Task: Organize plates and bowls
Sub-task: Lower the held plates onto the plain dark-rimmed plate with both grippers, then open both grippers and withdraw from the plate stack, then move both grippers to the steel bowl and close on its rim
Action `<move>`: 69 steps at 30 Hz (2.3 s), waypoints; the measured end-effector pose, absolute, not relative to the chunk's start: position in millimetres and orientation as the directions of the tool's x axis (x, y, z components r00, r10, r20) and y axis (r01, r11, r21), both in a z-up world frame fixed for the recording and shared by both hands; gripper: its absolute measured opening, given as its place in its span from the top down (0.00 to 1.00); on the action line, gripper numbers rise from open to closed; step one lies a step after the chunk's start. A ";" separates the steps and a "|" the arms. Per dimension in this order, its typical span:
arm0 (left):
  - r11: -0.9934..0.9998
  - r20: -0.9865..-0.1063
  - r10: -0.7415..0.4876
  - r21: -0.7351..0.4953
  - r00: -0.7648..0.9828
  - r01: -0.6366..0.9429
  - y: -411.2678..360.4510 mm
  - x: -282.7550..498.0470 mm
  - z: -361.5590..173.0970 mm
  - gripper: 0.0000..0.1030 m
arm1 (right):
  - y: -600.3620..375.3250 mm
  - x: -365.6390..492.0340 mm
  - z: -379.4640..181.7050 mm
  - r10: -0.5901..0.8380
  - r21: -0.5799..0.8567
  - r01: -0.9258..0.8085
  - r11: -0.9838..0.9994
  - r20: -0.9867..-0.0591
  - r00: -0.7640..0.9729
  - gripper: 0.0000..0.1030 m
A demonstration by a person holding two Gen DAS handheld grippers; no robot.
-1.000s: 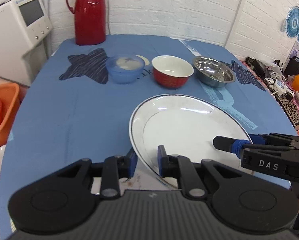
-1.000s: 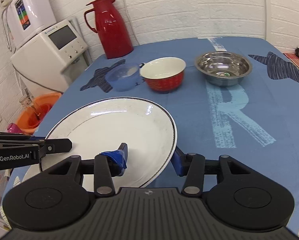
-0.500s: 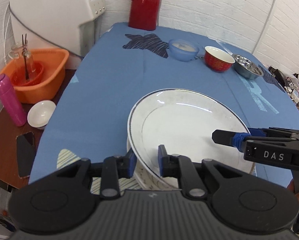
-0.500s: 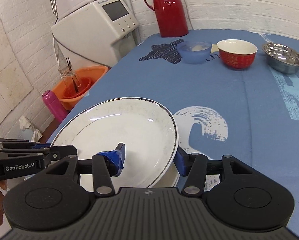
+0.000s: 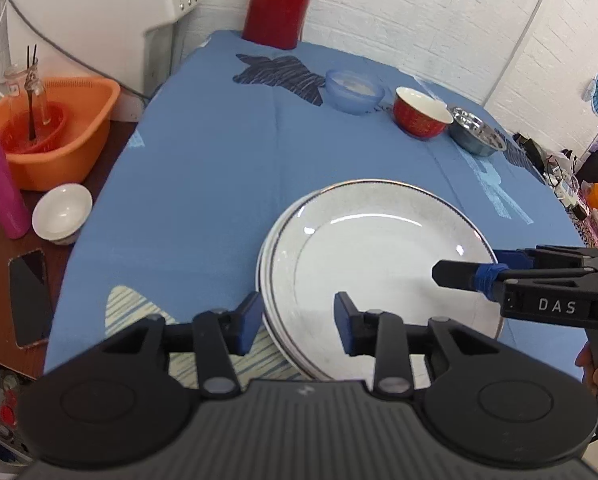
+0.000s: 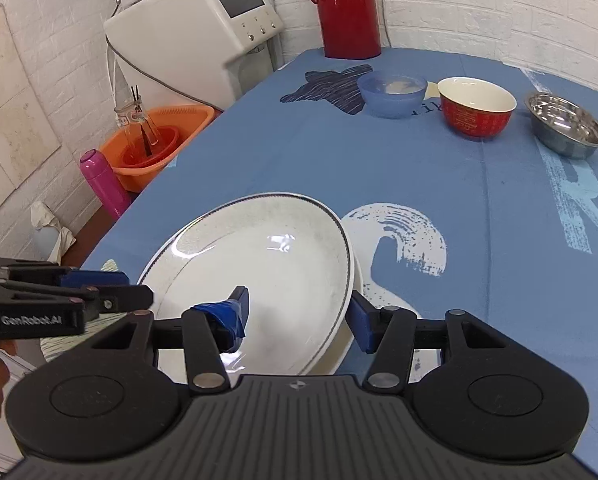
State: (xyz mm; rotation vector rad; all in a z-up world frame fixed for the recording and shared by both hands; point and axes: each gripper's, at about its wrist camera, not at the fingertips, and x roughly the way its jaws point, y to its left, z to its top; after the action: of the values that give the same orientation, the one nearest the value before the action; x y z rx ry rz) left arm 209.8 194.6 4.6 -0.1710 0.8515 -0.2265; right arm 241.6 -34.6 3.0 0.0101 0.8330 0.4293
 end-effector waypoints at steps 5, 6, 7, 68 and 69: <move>0.971 -0.687 -0.240 -0.180 0.686 0.159 186.5 205.9 29.6 0.56 | -27.5 239.1 1.7 0.355 0.106 -0.422 0.900 -0.739 0.573 0.61; 0.972 -0.685 -0.235 -0.171 0.690 0.161 184.5 206.1 32.5 0.56 | -25.2 239.6 1.6 0.352 0.085 -0.447 0.890 -0.752 0.557 0.61; 0.972 -0.683 -0.235 -0.169 0.691 0.164 183.0 206.9 34.7 0.56 | -22.8 240.5 1.9 0.343 0.055 -0.478 0.877 -0.767 0.542 0.61; 0.859 -0.729 -0.368 -0.504 0.578 -0.088 -142.2 550.5 -36.4 0.70 | -308.0 558.4 -40.1 0.143 0.180 -0.010 0.984 -0.749 0.647 0.61; 0.873 -0.742 -0.358 -0.482 0.567 -0.079 -143.4 551.9 -36.1 0.82 | -310.8 556.4 -39.8 0.180 0.226 -0.018 0.974 -0.726 0.664 0.66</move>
State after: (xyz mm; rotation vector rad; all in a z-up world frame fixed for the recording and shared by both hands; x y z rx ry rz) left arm 551.9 -143.4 -36.1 -0.5026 0.9639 -0.1721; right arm 556.4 -310.8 -39.8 0.2063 0.8388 0.1130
